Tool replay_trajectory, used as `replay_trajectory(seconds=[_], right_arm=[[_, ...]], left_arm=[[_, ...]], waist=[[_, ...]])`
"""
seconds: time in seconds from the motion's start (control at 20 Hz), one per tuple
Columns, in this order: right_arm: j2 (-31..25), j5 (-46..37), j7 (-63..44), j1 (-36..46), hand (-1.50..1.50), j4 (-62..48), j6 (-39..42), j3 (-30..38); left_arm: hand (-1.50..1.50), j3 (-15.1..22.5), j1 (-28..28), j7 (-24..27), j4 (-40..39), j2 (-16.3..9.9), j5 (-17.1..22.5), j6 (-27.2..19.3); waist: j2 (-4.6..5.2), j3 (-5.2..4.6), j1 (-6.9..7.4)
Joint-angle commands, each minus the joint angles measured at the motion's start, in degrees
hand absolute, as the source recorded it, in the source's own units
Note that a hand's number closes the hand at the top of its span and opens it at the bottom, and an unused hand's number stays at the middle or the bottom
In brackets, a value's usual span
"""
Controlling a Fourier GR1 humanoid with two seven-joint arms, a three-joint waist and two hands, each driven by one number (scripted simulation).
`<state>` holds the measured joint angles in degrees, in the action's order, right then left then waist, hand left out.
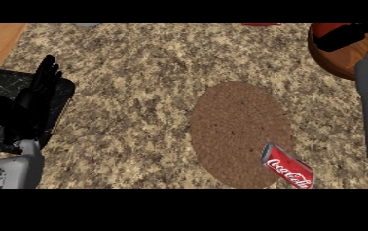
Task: Pick the bell pepper from the placemat and place it in the bowl
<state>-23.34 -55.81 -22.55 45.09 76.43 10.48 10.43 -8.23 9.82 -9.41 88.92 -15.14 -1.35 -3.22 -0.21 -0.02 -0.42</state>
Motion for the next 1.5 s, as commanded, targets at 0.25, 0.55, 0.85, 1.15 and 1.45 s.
replay_trajectory(seconds=[0.25, 0.55, 0.85, 1.15, 1.45], right_arm=[[-5.6, 6.1, 5.8, 0.6, 1.5, -7.6, -2.6, 8.6], [-10.6, 7.1, 19.3, 5.5, 1.5, -31.4, -12.5, 13.8], [-15.4, 7.6, 29.6, 9.7, 1.5, -47.1, -17.4, 16.1], [-15.2, 6.8, 33.5, 11.2, 1.5, -56.3, -24.5, 17.4], [-21.1, 4.0, 25.0, 10.4, -1.5, -64.2, -14.0, 16.2]], left_arm=[[0.0, -0.9, -1.6, 2.8, -1.1, -0.4, 0.0, 2.1], [0.0, -0.4, -1.9, 4.3, -0.9, 0.3, 0.4, 2.8], [0.0, 0.2, 0.3, 1.7, -0.1, 1.2, -0.5, 1.4], [0.0, 1.6, 1.5, 4.1, -2.6, 2.2, -2.0, 1.2], [0.0, 3.5, 0.8, 3.7, -1.0, 4.2, -1.9, 1.1]], waist=[[0.27, 0.03, 0.68], [1.0, 0.09, 2.3], [1.1, 0.13, 2.61], [1.9, 0.22, 3.83], [2.36, 0.33, 4.75]])
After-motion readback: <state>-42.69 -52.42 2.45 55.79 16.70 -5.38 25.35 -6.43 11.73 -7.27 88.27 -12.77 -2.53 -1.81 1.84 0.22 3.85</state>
